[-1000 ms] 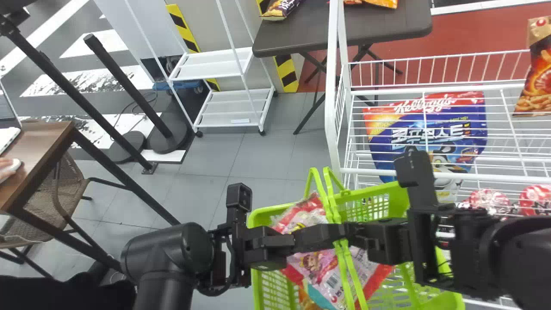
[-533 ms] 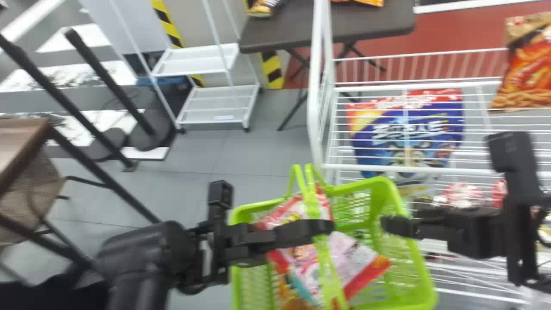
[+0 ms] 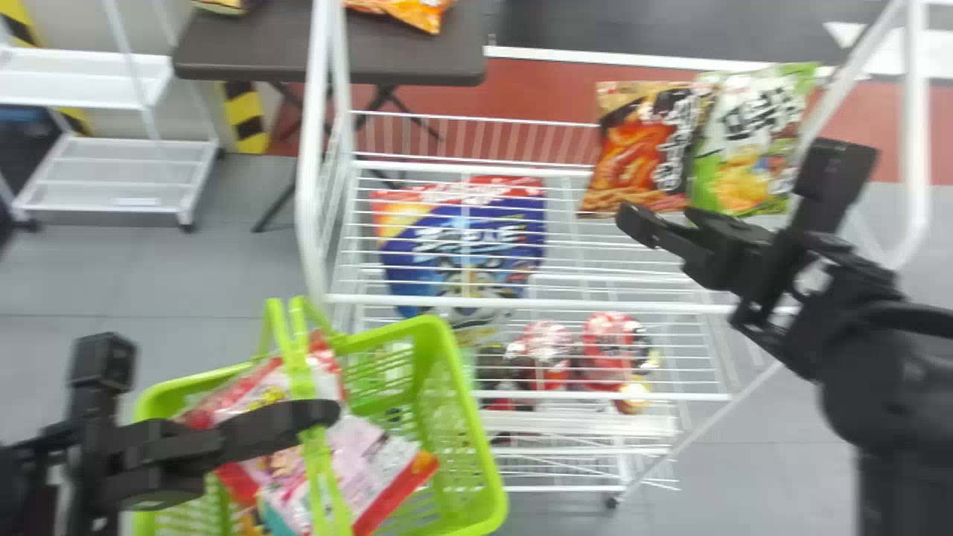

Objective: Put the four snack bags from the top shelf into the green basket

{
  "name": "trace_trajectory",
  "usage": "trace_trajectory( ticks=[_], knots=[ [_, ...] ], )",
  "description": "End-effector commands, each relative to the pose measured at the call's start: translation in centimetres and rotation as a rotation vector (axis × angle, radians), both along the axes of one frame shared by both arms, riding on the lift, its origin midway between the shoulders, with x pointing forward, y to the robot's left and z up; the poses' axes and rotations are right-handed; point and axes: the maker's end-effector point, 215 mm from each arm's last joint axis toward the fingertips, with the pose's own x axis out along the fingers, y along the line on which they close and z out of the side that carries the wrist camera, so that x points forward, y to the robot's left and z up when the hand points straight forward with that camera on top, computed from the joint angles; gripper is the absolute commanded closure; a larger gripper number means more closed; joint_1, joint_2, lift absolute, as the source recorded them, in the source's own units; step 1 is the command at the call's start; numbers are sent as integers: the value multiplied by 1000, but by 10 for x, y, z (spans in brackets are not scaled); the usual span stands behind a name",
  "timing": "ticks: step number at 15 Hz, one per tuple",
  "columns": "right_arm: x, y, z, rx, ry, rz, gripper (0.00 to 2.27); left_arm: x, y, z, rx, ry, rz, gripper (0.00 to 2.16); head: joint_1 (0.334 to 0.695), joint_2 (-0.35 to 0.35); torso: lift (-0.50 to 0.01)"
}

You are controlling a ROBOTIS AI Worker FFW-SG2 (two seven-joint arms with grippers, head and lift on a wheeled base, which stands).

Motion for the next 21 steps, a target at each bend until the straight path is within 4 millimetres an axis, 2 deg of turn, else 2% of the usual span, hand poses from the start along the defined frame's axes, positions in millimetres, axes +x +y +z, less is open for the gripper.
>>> trace_trajectory(
  ticks=[1, 3, 6, 8, 9, 10, 11, 12, 13, 14, 15, 17, 19, 21],
  knots=[
    [39, -28, -2, -61, -55, -59, 53, -1, 2, 2, -10, -1, 3, 2148, 695, -174, 0],
    [68, -37, -5, -85, -76, -78, 53, -1, 2, 1, -10, 0, 3, 2148, 695, -199, 0],
    [101, -31, -19, -119, -78, -72, 56, -2, 2, 1, -11, 2, 2, 2148, 695, -205, 0],
    [114, -29, -38, -119, -27, -70, 80, -3, 2, 0, -10, 5, 3, 2148, 695, -196, 0],
    [118, -20, -44, -122, -11, -54, 120, -3, 2, -1, -10, 6, 3, 2148, 695, -192, 0],
    [122, -19, -46, -126, -2, -50, 235, -4, 3, -1, -11, 9, 5, 2148, 695, -189, 0],
    [124, -18, -46, -123, 3, -42, 512, -3, 3, -1, -10, 9, 6, 2148, 695, -185, 0],
    [124, -15, -47, -108, 13, -25, 1035, -4, 3, -1, -10, 9, 6, 2148, 695, -181, 0],
    [122, -17, -50, -94, 23, -28, 1737, -4, 3, -1, -10, 7, 6, 2148, 695, -172, 0],
    [118, -17, -56, -80, 35, -29, 2196, -5, 3, -1, -10, 8, 4, 2148, 695, -169, 0],
    [112, -18, -62, -77, 40, -31, 2253, -5, 3, -1, -8, 8, 4, 2148, 695, -170, 0],
    [107, -22, -49, -64, 0, -39, 2253, -5, 2, -1, -8, 8, 1, 2148, 695, -173, 0],
    [97, -18, -31, -9, -41, 14, 2253, -5, 1, 0, -8, 4, -4, 2148, 695, -177, 0],
    [74, -9, -10, 33, -56, 45, 2253, -5, 3, 0, -6, 6, -1, 2148, 695, -173, 0]
  ],
)
